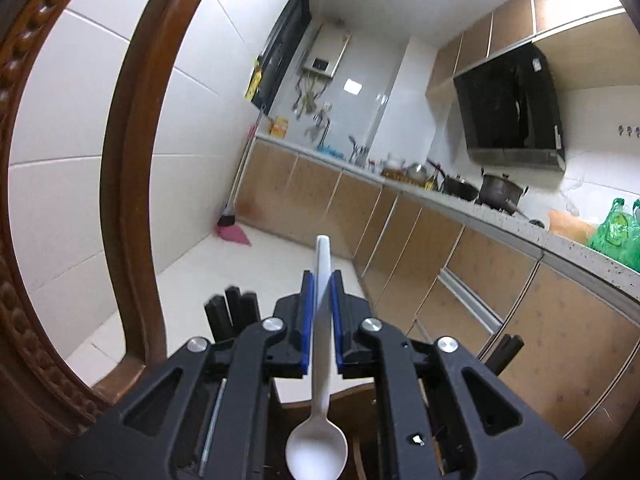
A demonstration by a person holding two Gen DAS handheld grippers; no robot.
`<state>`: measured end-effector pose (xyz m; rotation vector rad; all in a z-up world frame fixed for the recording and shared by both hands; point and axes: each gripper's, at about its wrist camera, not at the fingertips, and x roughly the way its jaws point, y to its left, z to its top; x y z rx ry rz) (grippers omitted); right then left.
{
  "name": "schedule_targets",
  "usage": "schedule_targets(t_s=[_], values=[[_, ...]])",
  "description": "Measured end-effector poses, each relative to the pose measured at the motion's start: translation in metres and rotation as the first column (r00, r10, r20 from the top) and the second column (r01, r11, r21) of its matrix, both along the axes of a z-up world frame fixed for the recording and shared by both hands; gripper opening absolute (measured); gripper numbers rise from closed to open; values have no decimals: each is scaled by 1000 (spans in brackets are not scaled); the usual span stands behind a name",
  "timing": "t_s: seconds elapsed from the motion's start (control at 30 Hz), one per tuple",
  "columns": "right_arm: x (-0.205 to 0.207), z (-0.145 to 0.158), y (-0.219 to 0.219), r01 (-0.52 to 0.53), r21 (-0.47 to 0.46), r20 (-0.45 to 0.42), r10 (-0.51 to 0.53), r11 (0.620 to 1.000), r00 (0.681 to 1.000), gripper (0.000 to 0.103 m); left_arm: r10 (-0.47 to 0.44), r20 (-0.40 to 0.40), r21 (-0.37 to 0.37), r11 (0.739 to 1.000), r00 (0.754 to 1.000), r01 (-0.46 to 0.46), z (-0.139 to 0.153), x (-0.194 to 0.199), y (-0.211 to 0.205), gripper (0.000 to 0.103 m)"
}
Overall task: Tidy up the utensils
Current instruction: 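Carry the white spoon up and insert it into the wooden holder, then open the left tool to release the spoon and withdraw, then grasp the steel ladle near its bowl with the right tool and lift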
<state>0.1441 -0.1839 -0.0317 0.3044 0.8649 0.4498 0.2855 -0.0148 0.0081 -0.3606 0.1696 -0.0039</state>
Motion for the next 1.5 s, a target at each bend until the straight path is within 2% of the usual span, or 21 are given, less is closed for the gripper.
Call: schedule_targets(t_s=[0.1, 0.2, 0.27, 0.33, 0.37, 0.4, 0.43, 0.5, 0.57, 0.63, 0.77, 0.83, 0.9, 0.97, 1.07, 1.13, 1.2, 1.27, 1.33, 1.4, 1.5], values=[[0, -1, 0, -3, -4, -1, 3, 1000, 1000, 87, -11, 22, 10, 1000, 1000, 11, -9, -4, -5, 9], [0, 0, -1, -5, -1, -1, 5, 1000, 1000, 87, -46, 10, 23, 999, 999, 45, -23, -4, -9, 9], [0, 0, -1, -5, -2, 0, 5, 1000, 1000, 87, -55, 2, 40, 998, 998, 55, -30, -10, -8, 18], [-1, 1, 0, -7, -3, 3, 7, 1000, 1000, 87, -77, -16, 44, 996, 997, 77, -36, -17, -6, 34], [-1, 1, 0, -6, -2, 3, 6, 1000, 1000, 87, -83, -21, 41, 996, 996, 84, -37, -23, -3, 35], [0, 2, 0, -8, -2, 4, 8, 1000, 1000, 87, -85, -26, 38, 996, 996, 85, -36, -29, 0, 45], [0, 2, 0, -9, -2, 6, 9, 1000, 1000, 87, -84, -43, 32, 996, 996, 85, -34, -41, 4, 66], [3, 1, -1, -6, -4, 7, 6, 1000, 1000, 87, -78, -64, 20, 997, 995, 80, -27, -66, 12, 83], [6, 0, 0, -6, 2, 2, 6, 1000, 1000, 87, -91, -103, 44, 994, 990, 96, -18, -97, 17, 88], [8, -2, 5, -22, -5, 0, 22, 1000, 1000, 87, -95, -177, 76, 991, 980, 110, -14, -132, 20, 94], [9, -6, 22, -59, -54, 10, 59, 997, 998, 86, -130, -293, 73, 985, 947, 157, -27, -180, 23, 98], [10, -9, 31, -85, -76, 11, 86, 993, 996, 81, -131, -290, 42, 988, 948, 149, -43, -204, 29, 98], [17, -12, 39, -123, -83, 5, 124, 989, 992, 76, -121, -287, 49, 989, 950, 141, -51, -212, 32, 98], [28, -12, 48, -154, -115, 10, 156, 981, 988, 71, -157, -317, 25, 985, 935, 173, -58, -209, 35, 98], [59, -14, 71, -249, -181, 3, 254, 952, 967, 59, -167, -300, -19, 985, 939, 169, -57, -206, 44, 98], [77, -21, 88, -321, -236, -17, 326, 917, 945, 47, -178, -300, -64, 984, 937, 167, -56, -203, 49, 98], [90, -29, 100, -334, -288, -38, 338, 897, 940, 43, -211, -313, -93, 977, 926, 191, -55, -199, 49, 98], [103, -36, 107, -366, -259, -74, 359, 894, 930, 39, -208, -312, -67, 978, 927, 197, -53, -198, 45, 98], [114, -43, 116, -392, -241, -102, 379, 888, 920, 24, -193, -305, -38, 981, 933, 191, -51, -198, 44, 98], [121, -46, 120, -408, -215, -121, 390, 887, 913, 9, -200, -310, -51, 980, 929, 194, -51, -196, 45, 98], [118, -40, 120, -400, -210, -116, 383, 892, 916, 3, -200, -311, -77, 980, 929, 185, -51, -195, 52, 98]])
